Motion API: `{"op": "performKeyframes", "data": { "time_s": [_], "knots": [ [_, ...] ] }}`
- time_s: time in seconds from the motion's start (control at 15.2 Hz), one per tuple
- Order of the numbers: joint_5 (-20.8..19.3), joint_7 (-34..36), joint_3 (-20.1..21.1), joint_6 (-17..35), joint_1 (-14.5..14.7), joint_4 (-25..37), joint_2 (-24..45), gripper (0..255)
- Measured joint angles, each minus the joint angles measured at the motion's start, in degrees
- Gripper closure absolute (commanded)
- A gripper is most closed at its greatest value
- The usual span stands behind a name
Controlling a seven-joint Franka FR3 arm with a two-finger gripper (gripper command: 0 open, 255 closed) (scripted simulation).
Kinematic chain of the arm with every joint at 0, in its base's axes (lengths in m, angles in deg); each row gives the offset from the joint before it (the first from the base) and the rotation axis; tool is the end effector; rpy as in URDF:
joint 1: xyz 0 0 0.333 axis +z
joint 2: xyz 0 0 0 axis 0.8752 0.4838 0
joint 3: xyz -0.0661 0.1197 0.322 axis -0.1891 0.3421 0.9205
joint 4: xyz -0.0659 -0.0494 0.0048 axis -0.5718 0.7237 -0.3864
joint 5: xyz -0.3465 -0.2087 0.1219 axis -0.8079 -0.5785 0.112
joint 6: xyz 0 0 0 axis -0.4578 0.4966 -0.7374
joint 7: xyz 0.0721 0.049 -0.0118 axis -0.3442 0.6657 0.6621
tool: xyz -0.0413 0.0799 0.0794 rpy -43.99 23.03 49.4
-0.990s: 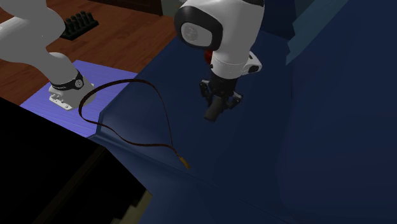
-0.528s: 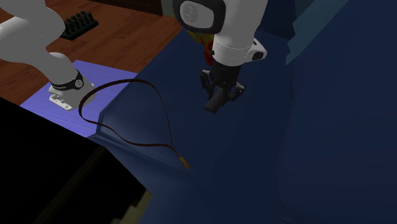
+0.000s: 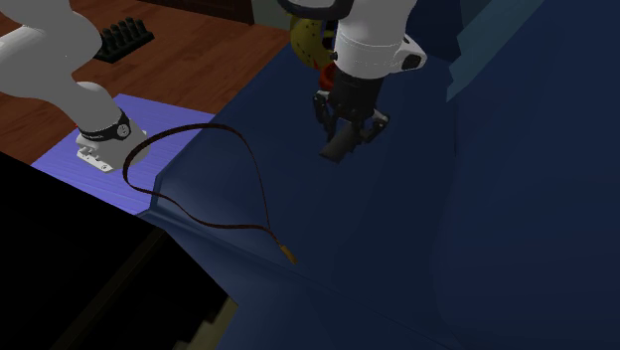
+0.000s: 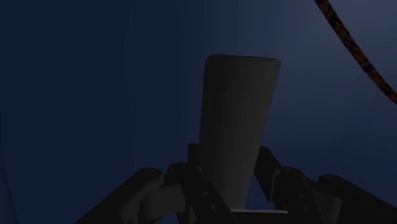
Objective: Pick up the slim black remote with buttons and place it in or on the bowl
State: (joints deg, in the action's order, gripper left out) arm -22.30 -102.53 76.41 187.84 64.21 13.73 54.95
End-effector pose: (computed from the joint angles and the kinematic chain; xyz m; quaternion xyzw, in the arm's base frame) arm 0.7535 -0.0044 0.4331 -0.7676 -0.6395 0.0329 0.0294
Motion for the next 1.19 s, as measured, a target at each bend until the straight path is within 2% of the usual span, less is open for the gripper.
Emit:
{"op": "performKeyframes", "data": {
  "time_s": [0.73,1.19],
  "knots": [
    [0.0,0.1,-0.1,-8.4,-0.3,8.4,0.1,255],
    [-0.4,6.6,1.6,-7.1,5.0,4.3,-2.9,255]
  ]
}}
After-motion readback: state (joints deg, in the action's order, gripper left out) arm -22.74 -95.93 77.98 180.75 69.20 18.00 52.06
